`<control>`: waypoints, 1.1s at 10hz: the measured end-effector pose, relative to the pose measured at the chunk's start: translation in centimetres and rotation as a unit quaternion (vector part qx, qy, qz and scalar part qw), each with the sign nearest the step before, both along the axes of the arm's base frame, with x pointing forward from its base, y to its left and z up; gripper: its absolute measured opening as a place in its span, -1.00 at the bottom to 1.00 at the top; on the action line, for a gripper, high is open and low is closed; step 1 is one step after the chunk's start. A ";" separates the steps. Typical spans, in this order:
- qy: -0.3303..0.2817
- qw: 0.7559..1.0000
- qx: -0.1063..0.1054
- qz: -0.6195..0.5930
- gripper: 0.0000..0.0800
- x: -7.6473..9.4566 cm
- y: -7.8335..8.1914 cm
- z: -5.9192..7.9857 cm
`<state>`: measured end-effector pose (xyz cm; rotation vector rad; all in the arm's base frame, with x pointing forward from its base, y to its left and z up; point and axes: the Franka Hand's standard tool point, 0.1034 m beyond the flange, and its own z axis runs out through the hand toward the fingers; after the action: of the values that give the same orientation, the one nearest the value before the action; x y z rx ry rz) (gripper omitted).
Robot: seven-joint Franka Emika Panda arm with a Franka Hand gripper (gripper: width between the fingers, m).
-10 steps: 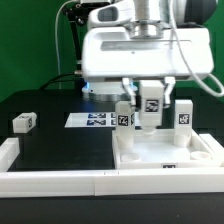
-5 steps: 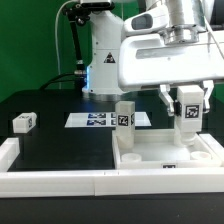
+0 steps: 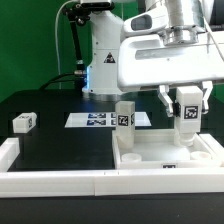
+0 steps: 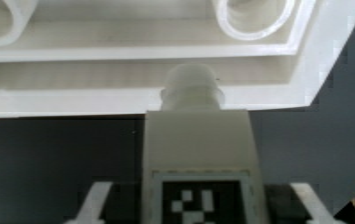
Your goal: Assemble square table
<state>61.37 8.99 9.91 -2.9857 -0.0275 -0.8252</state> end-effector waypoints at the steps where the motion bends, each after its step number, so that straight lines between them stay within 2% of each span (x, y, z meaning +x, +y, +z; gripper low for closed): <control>1: 0.002 1.000 0.000 0.002 -0.28 -0.4 0.6 -0.6; 4: 0.003 1.000 -0.002 0.004 -0.28 -0.8 1.0 -1.6; 8: 0.008 1.000 -0.002 0.016 -0.28 -1.3 2.4 -2.1; 11: 0.010 1.000 -0.004 0.016 -0.28 -1.5 2.4 -2.7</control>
Offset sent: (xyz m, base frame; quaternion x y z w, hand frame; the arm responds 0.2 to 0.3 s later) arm -0.0041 0.0034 -0.0097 -0.0118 0.0118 0.0136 0.9998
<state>59.89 11.41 7.21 -2.9921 -0.0784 -0.7929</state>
